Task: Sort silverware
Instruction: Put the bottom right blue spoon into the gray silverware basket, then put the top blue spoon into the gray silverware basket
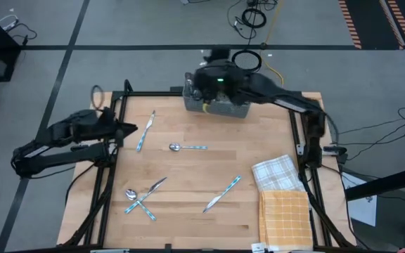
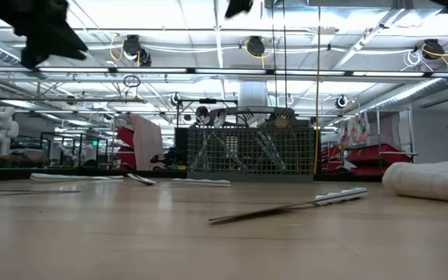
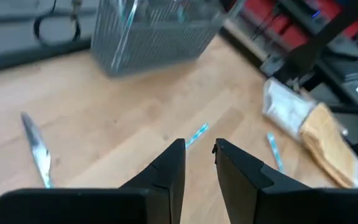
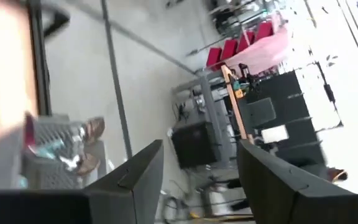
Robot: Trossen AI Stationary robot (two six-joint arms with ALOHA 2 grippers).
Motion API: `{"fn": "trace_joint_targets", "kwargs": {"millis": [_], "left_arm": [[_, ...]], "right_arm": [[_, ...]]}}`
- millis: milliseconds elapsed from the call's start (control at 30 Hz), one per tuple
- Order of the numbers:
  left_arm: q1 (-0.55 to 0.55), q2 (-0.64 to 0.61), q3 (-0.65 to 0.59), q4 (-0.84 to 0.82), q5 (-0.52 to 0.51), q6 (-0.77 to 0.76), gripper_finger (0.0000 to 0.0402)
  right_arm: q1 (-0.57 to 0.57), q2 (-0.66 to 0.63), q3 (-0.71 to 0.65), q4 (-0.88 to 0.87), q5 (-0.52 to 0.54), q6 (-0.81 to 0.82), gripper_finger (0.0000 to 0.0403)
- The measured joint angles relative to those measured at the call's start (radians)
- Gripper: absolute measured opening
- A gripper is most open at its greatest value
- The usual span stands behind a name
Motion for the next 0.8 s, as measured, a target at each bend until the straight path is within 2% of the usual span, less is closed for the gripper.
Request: {"fn": "trace_joint_targets", "kwargs": {"millis": [167,300,433,600,800], "left_arm": [[0.000,0.211,-0.013,0.075,0.033,-0.004,0.0095],[0.000,0.399,-0.033,0.115,0.033,0.020,0.0095],[0.000,0.554,-0.052,0.169,0.090,-0.065,0.0095],[-0.004,0.689,-0.058,0.213,0.178,-0.176,0.0095],[-0.007,0.782,-0.058,0.295,0.162,-0.259,0.0117]], "right_arm": [[0.081,-0.141,0.001,-0.129,0.054,0.198,0.0190],[0.135,-0.227,0.002,-0.329,0.076,0.376,0.0189],[0.184,-0.290,0.002,-0.548,0.073,0.597,0.0188],[0.251,-0.332,0.002,-0.741,0.067,0.818,0.0188],[0.346,-0.338,0.000,-0.858,0.064,0.934,0.0188]]}}
